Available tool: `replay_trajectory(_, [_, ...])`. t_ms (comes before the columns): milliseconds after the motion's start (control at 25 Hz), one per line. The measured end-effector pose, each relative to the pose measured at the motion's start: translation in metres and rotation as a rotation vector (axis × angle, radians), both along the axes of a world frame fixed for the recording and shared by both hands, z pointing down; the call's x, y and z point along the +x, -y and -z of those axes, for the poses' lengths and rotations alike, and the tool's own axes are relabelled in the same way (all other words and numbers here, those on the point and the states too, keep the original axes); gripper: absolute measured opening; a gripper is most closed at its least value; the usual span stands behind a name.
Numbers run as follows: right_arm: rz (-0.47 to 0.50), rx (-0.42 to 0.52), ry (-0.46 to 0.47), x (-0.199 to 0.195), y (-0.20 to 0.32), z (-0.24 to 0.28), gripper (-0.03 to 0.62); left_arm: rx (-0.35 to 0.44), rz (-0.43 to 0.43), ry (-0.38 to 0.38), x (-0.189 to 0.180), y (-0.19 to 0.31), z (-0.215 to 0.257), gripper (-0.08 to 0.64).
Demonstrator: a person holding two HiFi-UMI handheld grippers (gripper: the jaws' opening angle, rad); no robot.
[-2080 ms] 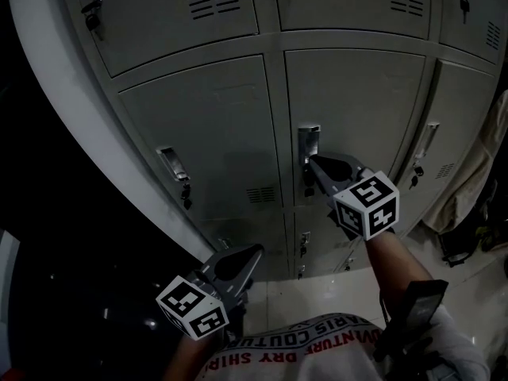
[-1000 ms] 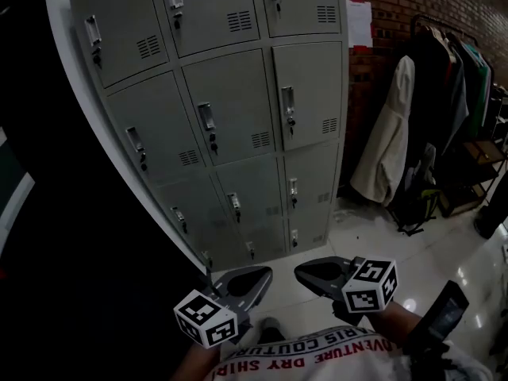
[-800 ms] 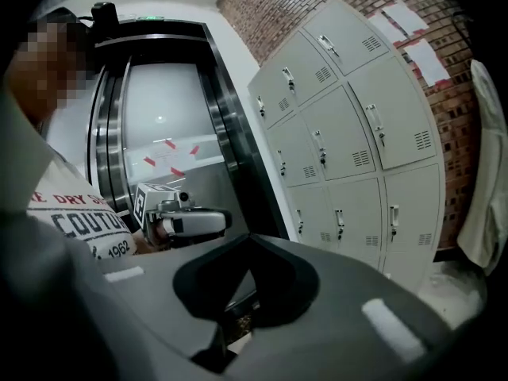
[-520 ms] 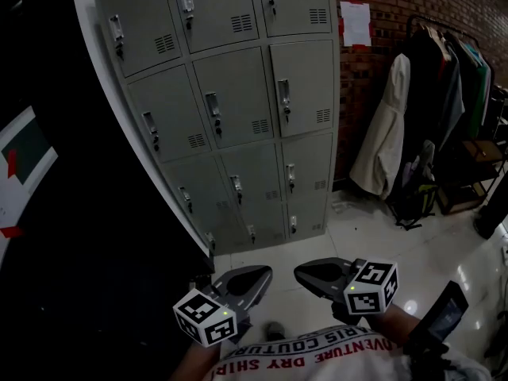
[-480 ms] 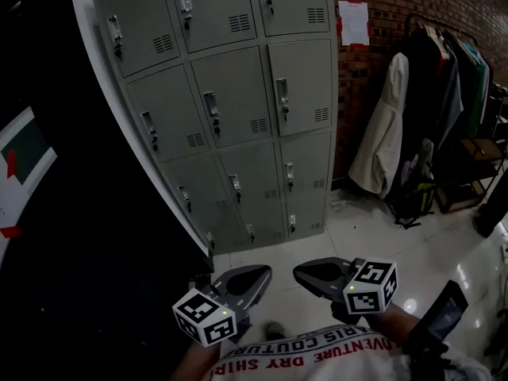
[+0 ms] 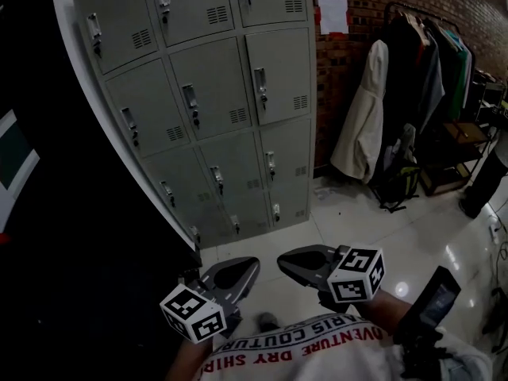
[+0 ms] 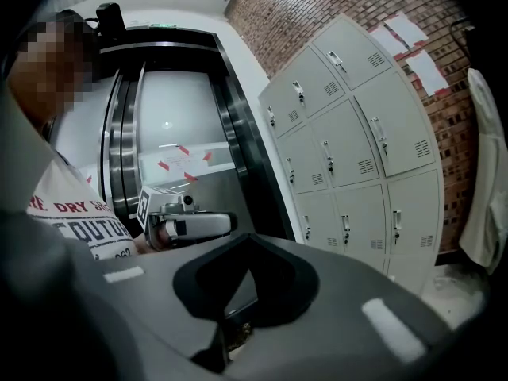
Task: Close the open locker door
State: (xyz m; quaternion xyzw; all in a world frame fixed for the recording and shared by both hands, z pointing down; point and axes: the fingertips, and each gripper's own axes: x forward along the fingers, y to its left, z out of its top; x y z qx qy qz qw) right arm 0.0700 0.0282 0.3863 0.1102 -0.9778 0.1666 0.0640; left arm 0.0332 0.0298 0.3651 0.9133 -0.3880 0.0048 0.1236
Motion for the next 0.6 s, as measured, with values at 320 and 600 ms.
replay_trajectory(320, [0.015,-0.010,0.005,-0.005,0.001,-0.011,-0.008,-0.005,0.003,0.003,-0.001,0.005,-0.010,0.006])
replay_trajectory(600, [0.035,-0.021,-0.005,-0.017,0.006,-0.017,-0.008,-0.023,0.013,0.002,-0.009,0.010,-0.017,0.005])
